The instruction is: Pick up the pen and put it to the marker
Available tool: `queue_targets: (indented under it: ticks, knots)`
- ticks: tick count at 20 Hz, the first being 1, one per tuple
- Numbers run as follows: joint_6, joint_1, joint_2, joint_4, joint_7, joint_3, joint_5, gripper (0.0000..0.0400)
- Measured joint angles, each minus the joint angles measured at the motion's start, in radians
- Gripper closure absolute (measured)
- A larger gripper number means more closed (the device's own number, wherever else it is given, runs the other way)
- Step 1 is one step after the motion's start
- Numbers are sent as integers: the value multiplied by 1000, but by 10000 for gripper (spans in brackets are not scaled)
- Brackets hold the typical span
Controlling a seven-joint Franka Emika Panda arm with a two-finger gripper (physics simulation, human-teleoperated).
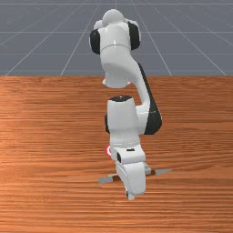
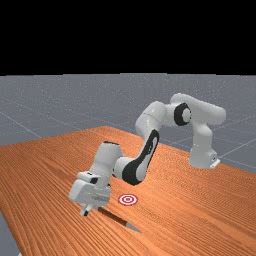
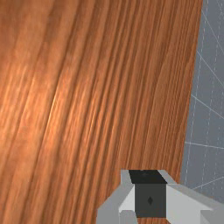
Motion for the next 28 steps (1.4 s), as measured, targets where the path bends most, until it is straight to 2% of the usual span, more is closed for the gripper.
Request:
queue_targets:
  ticks: [1,2,5,6,7,8,9,10,14,15,16,17,18,19,21,22,23,25,26,28]
  knots:
    - [-126,80,14,72,235,-128,7,400]
    - [-137,107,22,91,276,-146,3,400]
    - [-146,161,42,128,306,-151,-9,400]
    - [-131,136,38,117,181,-82,-9,400]
    - [-137,139,64,147,179,-81,-9,400]
    - [-193,142,120,237,173,-78,-4,400]
    - [-86,140,65,105,185,-86,-12,400]
    - [-186,142,115,210,175,-78,-4,400]
    - [138,128,-162,-364,213,-85,-16,400]
    - [309,185,-215,-502,251,-161,-15,400]
    - [377,203,-266,-614,261,-178,-11,400]
    - [372,201,-310,-690,268,-170,-20,400]
    - [344,140,-338,-736,212,-98,-56,400]
    - [376,201,-348,-756,268,-163,-26,400]
    - [254,177,-241,-528,243,-133,-26,400]
    - [188,170,-160,-368,228,-123,-24,400]
    - [63,166,-37,-122,205,-108,-17,400]
    - [-41,162,33,3,191,-96,-8,400]
    - [23,165,23,-35,198,-105,-13,400]
    - [-18,171,158,181,186,-99,-11,400]
